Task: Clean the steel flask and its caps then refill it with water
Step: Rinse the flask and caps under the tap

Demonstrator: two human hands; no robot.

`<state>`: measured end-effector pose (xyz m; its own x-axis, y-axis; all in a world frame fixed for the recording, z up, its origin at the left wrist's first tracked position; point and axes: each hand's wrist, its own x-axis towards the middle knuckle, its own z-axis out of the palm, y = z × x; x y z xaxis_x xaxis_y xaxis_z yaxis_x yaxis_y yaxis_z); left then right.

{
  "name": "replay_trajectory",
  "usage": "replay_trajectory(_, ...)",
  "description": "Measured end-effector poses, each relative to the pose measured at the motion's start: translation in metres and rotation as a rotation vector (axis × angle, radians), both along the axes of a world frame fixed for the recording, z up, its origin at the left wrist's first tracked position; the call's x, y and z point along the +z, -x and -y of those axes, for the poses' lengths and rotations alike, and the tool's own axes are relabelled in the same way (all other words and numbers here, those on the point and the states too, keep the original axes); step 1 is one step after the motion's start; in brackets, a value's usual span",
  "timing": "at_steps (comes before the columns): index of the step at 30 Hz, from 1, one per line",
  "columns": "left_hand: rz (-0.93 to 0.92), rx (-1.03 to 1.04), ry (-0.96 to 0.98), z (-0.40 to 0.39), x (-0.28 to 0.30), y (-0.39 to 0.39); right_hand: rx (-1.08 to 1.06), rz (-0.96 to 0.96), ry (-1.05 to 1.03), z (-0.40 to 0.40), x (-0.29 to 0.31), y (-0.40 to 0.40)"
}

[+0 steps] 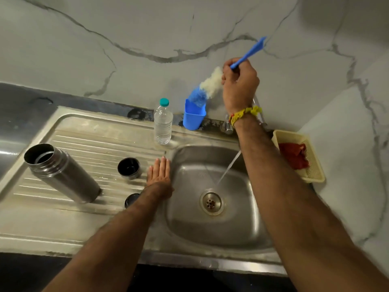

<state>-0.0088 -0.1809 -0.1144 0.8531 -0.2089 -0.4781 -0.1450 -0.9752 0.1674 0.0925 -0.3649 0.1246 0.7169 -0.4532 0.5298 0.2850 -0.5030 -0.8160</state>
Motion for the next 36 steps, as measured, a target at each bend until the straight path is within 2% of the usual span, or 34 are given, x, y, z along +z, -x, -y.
replay_trajectory(5,-0.051,-0.001,0.010,-0.001,-0.004,-0.005,0.054,-0.197,0.125,0.006,-0.006,-0.060)
replay_trajectory(9,-0.078,-0.005,-0.006,0.000,-0.004,-0.007,0.120,-0.372,0.106,0.009,-0.023,-0.107)
replay_trajectory(13,-0.084,-0.005,-0.002,0.000,-0.006,-0.007,0.092,-0.504,0.124,0.018,-0.060,-0.151)
replay_trajectory(24,-0.137,-0.012,0.030,-0.001,-0.003,-0.009,-0.157,-0.284,0.103,-0.018,-0.046,-0.094)
replay_trajectory(33,-0.161,-0.041,0.022,-0.005,0.011,-0.010,-0.057,-0.098,-0.062,-0.030,-0.059,0.034)
replay_trajectory(36,-0.107,0.025,0.159,-0.011,0.025,-0.012,-0.004,-0.125,-0.133,-0.038,-0.078,0.091)
